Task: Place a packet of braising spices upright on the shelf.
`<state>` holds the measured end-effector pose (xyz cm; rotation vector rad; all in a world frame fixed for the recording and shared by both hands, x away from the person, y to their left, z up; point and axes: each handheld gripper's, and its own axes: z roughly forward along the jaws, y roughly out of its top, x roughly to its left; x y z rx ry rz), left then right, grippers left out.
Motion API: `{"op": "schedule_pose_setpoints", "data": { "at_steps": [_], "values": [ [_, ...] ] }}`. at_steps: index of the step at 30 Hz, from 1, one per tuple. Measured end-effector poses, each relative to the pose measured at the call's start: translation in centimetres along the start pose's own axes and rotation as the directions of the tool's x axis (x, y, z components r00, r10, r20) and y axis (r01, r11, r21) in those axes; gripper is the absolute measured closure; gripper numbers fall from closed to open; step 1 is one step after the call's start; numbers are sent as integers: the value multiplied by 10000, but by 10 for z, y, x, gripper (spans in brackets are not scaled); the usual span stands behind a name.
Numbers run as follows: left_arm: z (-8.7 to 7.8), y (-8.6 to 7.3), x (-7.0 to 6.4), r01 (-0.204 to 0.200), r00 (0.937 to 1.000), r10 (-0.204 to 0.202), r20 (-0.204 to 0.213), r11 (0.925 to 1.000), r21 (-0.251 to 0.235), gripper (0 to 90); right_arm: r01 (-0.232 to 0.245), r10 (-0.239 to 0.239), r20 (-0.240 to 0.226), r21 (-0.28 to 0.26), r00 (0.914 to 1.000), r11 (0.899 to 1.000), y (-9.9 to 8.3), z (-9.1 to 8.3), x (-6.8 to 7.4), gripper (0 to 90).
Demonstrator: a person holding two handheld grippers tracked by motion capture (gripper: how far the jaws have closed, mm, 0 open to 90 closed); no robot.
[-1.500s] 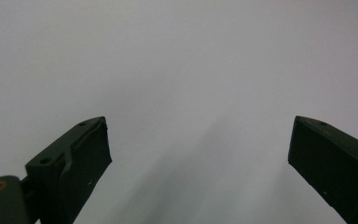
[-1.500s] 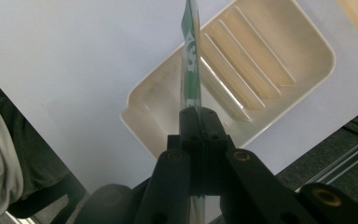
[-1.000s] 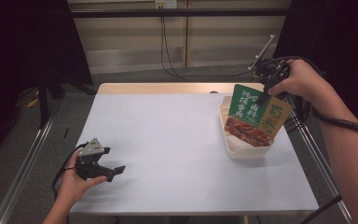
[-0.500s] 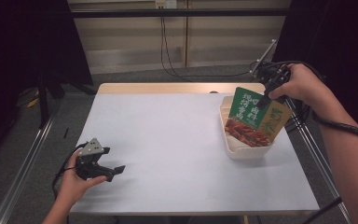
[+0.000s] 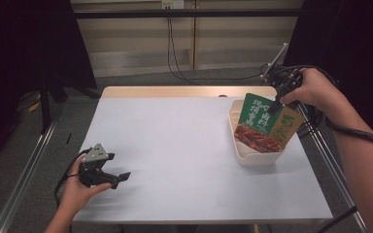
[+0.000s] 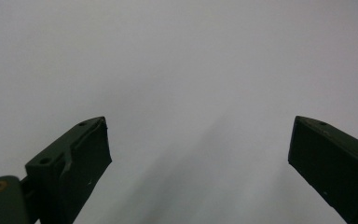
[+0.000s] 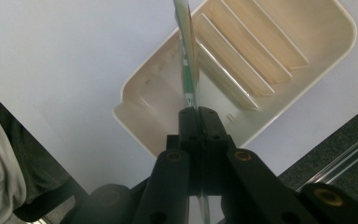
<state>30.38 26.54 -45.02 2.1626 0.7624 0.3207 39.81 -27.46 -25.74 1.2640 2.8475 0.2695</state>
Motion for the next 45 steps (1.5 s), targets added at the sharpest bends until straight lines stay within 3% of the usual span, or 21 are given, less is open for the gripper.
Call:
{"op": "schedule_pose_setpoints", "data": {
  "at_steps": [12, 24, 32, 33, 36, 40, 41, 45],
  "values": [
    [-1, 0, 0, 104, 9999, -104, 16, 9999, -66, 53, -10, 10, -83, -92, 10000, 10000, 4, 1, 2, 896],
    [-2, 0, 0, 87, 10000, -87, 9, 9999, -54, 53, -447, 447, -24, 32, 9990, 9990, 4, 4, 0, 842],
    [-1, 0, 0, 70, 10000, -70, -32, 10000, -23, 53, -466, 465, 130, 61, 9988, 9989, 5, 2, 2, 700],
    [-2, 1, 0, 62, 10000, -62, -71, 10000, 34, 53, -574, 573, 56, 46, 9983, 9983, 5, 1, 3, 650],
    [-2, 1, 0, 99, 9999, -98, -90, 9999, 40, 52, -512, 511, 92, 96, 9987, 9986, 6, -1, 4, 623],
    [-2, 1, 0, 85, 10000, -84, 19, 9999, -59, 52, -484, 482, 158, 141, 9987, 9987, 6, -3, 7, 528],
    [-3, 1, 0, 88, 10000, -87, 22, 10000, -21, 49, -524, 523, 213, 55, 9984, 9986, 6, -5, 7, 458],
    [-3, 1, 0, 161, 9999, -161, -31, 9998, -69, 47, -415, 413, 268, 67, 9988, 9991, 7, -7, 8, 423]
  ]
}}
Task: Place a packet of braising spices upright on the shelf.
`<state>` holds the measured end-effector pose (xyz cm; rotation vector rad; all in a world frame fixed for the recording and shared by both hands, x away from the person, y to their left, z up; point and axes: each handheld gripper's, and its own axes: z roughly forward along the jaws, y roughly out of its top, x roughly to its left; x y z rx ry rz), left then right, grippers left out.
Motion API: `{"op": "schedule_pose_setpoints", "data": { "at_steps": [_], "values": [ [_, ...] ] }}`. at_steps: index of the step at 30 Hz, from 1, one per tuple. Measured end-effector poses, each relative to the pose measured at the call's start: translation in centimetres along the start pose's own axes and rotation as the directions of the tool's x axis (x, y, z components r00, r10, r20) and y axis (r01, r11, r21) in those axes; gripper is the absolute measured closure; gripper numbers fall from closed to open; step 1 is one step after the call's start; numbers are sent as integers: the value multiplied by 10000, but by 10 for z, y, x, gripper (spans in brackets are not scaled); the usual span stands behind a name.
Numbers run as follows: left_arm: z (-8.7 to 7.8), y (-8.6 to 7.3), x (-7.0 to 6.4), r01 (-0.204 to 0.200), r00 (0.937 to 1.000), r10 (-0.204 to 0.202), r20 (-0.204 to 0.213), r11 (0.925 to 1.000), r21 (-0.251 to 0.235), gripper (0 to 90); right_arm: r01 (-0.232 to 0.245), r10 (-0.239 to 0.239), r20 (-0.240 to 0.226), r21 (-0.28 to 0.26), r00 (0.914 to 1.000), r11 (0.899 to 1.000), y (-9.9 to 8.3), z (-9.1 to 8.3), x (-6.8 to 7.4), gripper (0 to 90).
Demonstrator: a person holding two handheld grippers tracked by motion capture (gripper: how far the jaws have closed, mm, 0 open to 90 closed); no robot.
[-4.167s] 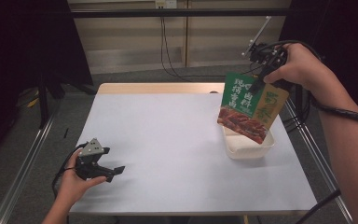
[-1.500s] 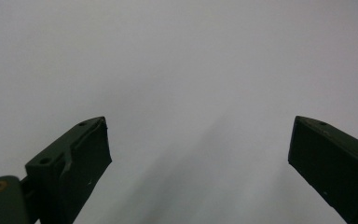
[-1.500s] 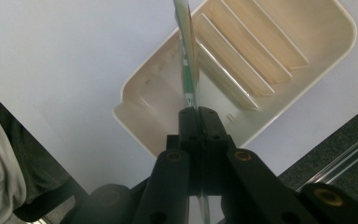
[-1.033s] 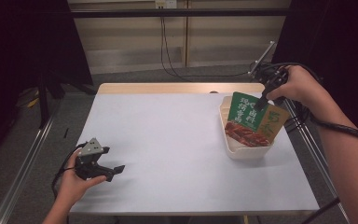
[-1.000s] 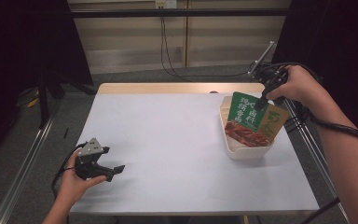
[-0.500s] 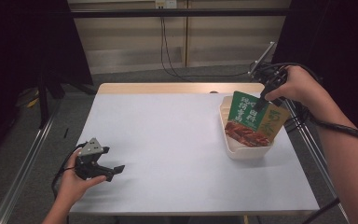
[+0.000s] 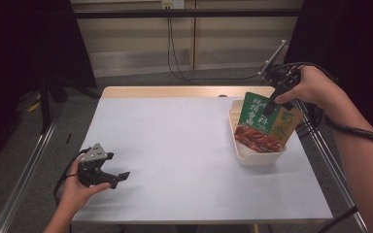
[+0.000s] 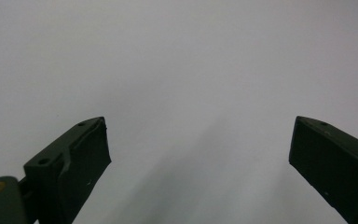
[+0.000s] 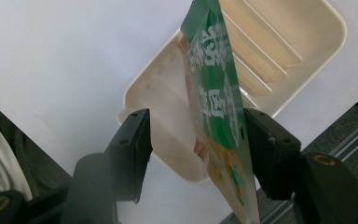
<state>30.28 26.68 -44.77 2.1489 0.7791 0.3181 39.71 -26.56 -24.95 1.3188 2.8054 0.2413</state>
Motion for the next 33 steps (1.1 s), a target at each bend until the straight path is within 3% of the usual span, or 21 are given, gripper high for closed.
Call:
{"op": "schedule_pose_setpoints", "data": {
  "at_steps": [6, 9, 14, 16, 33],
  "values": [
    [0, 0, 1, -22, 10000, 23, 35, 10000, -13, 47, 9, -10, 145, 20, 9999, 10000, 1, -3, 0, 350],
    [0, 0, 1, -14, 10000, 14, 21, 10000, -25, 47, 64, -63, 236, -74, 9997, 10000, 2, -5, 0, 250],
    [0, 0, 1, -41, 10000, 41, 27, 10000, -32, 47, -19, 22, 336, -67, 9994, 10000, 4, -8, 1, 200],
    [0, 0, 1, -22, 10000, 22, -10, 10000, 14, 48, 197, -194, 407, -70, 9990, 9998, 5, -8, 2, 183],
    [1, 0, 0, -113, 9999, 113, 44, 9999, 122, 47, 251, -249, 448, -44, 9987, 9997, 11, -26, 13, 137]
  ]
}}
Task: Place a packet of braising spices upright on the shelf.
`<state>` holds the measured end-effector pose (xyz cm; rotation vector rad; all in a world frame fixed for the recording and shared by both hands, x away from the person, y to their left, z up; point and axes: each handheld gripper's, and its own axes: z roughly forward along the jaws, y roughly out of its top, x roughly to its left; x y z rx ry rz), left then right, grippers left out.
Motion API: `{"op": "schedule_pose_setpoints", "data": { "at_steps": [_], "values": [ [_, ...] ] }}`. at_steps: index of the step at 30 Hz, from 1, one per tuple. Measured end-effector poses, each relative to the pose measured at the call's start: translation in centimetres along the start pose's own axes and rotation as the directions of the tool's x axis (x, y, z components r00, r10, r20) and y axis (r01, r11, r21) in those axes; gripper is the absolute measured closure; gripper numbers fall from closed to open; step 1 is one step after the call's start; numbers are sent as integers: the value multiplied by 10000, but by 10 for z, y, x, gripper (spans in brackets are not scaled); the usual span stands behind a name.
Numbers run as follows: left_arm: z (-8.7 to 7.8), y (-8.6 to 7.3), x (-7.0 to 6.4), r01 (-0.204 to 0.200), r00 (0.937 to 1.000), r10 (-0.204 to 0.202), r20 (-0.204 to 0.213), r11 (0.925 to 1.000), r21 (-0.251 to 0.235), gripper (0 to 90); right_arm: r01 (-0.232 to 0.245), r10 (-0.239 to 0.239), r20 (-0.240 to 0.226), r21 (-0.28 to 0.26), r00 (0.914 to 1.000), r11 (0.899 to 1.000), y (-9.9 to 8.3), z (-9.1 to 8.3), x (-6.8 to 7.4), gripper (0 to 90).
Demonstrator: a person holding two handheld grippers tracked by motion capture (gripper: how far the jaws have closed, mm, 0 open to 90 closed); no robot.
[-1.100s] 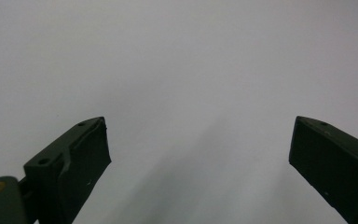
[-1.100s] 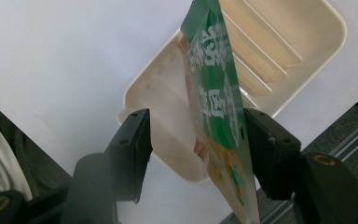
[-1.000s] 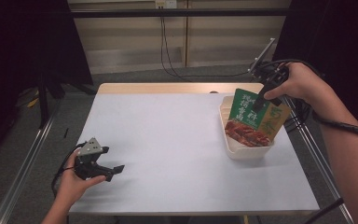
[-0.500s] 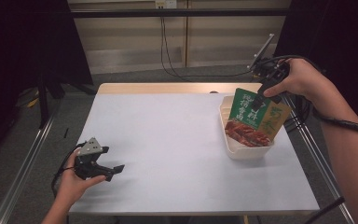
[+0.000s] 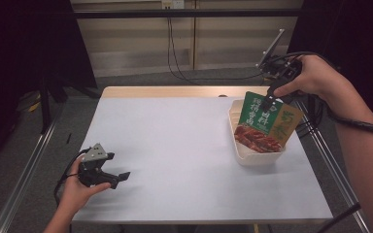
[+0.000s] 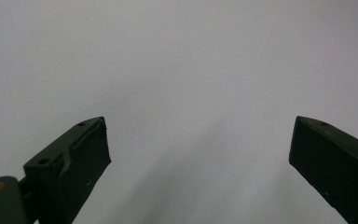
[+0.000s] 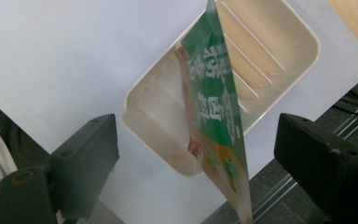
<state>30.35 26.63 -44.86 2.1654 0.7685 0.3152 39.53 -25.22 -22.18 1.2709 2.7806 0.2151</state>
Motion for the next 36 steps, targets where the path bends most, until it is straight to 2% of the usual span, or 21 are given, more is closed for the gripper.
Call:
{"op": "schedule_pose_setpoints", "data": {
  "at_steps": [2, 3, 11, 15, 22, 24, 26, 31, 35, 36],
  "values": [
    [-1, 0, 0, -45, 10000, 45, -58, 10000, 12, 47, 16, -15, 70, -6, 10000, 10000, 0, -2, 1, 138],
    [0, 0, 0, 167, 9998, -165, 139, 9998, -137, 47, 70, -69, 26, -90, 10000, 9999, -1, -4, 2, 143],
    [-1, 1, 0, 52, 10000, -52, 53, 10000, 9, 47, 111, -110, 101, -128, 9999, 9999, 0, -10, 5, 140],
    [-1, 1, 1, 83, 9999, -81, 98, 9998, -191, 47, 89, -89, -18, -95, 10000, 9999, 3, -10, 10, 139],
    [-3, 0, 1, 117, 9999, -116, 95, 9998, -163, 47, 195, -195, -35, -219, 9998, 9996, 9, -11, 16, 161],
    [-3, 1, 1, 8, 10000, -7, 83, 9999, -116, 47, 433, -436, -70, -394, 9990, 9983, 12, -12, 20, 163],
    [-2, 1, 0, 112, 9998, -111, 141, 9998, -138, 47, 362, -366, -109, -374, 9993, 9986, 13, -13, 21, 164],
    [-3, 1, 0, 76, 9999, -74, 140, 9999, -128, 47, 758, -762, -129, -266, 9970, 9968, 19, -9, 29, 176],
    [-2, 0, -1, 199, 9996, -196, 185, 9997, -168, 47, 736, -744, -214, -344, 9970, 9967, 21, -8, 33, 180],
    [-3, 1, 0, 45, 9999, -44, 105, 9999, -131, 47, 806, -818, -307, -390, 9962, 9960, 22, -7, 34, 179]
  ]
}}
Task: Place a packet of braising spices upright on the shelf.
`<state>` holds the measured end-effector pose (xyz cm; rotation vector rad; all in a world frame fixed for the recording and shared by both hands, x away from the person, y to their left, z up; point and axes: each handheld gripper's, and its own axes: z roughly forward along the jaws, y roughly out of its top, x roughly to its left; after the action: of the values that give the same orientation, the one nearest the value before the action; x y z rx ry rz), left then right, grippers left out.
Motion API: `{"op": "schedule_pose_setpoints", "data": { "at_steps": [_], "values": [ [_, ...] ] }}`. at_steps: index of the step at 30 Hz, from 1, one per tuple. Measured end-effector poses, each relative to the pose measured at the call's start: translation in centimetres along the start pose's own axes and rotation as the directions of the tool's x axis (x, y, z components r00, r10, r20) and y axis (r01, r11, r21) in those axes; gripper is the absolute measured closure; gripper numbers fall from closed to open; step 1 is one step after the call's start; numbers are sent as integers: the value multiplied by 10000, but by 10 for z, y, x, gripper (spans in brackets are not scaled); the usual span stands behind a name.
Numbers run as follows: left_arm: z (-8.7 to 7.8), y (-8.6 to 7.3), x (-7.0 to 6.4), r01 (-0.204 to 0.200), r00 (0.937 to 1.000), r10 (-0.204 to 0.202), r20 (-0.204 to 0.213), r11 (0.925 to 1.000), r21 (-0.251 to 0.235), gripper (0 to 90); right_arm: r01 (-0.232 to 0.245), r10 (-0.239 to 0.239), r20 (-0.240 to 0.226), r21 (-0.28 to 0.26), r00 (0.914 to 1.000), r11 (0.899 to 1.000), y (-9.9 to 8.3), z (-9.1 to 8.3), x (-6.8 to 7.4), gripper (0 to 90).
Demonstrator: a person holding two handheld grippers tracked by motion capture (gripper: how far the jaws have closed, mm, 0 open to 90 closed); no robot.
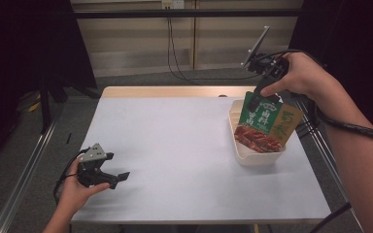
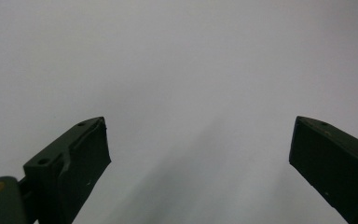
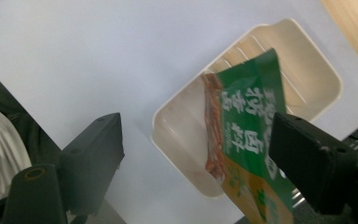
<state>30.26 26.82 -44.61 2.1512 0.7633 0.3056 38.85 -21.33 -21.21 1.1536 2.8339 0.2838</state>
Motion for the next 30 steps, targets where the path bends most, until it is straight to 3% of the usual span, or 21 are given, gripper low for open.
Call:
{"op": "schedule_pose_setpoints", "data": {
  "at_steps": [6, 14, 22, 30],
  "values": [
    [-1, 0, 0, 26, 10000, -26, -44, 10000, 12, 47, 524, -522, -174, 96, 9985, 9986, 6, 12, 10, 179],
    [1, 0, 0, -76, 9999, 76, -79, 9999, 91, 45, 824, -820, -419, 91, 9958, 9966, 12, 26, 22, 181],
    [0, -1, 0, 108, 9999, -108, -6, 9999, 41, 44, 1425, -1421, -534, 34, 9884, 9898, 19, 47, 33, 190],
    [0, 0, 0, 2, 10000, -2, -14, 10000, 27, 44, 1660, -1648, -622, 155, 9844, 9860, 23, 62, 41, 186]
  ]
}}
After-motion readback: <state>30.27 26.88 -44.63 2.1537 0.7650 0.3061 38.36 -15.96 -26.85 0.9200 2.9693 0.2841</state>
